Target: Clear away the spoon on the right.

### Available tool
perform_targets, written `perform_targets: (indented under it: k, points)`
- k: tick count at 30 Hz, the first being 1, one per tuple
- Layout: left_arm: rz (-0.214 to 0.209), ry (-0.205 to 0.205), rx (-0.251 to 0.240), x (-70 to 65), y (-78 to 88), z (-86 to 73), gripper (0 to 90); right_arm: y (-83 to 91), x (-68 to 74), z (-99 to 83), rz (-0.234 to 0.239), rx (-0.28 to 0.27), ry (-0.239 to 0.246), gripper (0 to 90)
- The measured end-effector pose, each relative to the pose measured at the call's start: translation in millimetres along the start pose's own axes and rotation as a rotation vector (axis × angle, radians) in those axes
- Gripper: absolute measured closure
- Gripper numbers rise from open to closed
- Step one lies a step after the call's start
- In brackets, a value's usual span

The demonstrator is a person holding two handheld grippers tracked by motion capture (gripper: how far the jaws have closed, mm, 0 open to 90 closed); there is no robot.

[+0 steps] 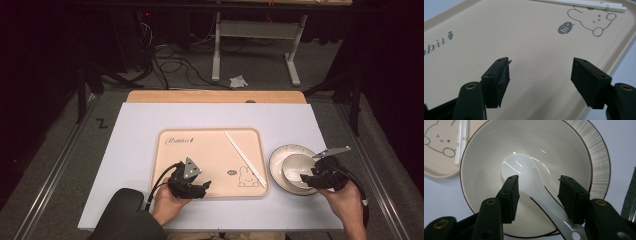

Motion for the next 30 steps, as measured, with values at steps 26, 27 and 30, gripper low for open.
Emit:
perform_targets:
  k: [26,27,30]
  points:
    - [-0.002,0.0,-0.041,-1.1,6.9,-2.0,33.2,-5.3,-3.0,2.2,0.037,0.027,0.052,69.9]
    - [0.001,0.001,-0.044,-1.1,7.4,-2.4,33.3,-5.1,-3.4,2.8,0.035,0.027,0.054,70.4]
    - [0.001,-0.002,-0.054,-1.4,9.5,-3.5,34.3,-5.4,-5.5,3.7,0.037,0.021,0.055,70.9]
Point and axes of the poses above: each handheld gripper's, and its own axes: y roughly backward along the jaws, z roughly out of its top, x roughly to its left, the point moved 1 cm from there along -y, roughly forward along the jaws, and after that the axes turned 12 degrees about y, right-handed, at the moved point
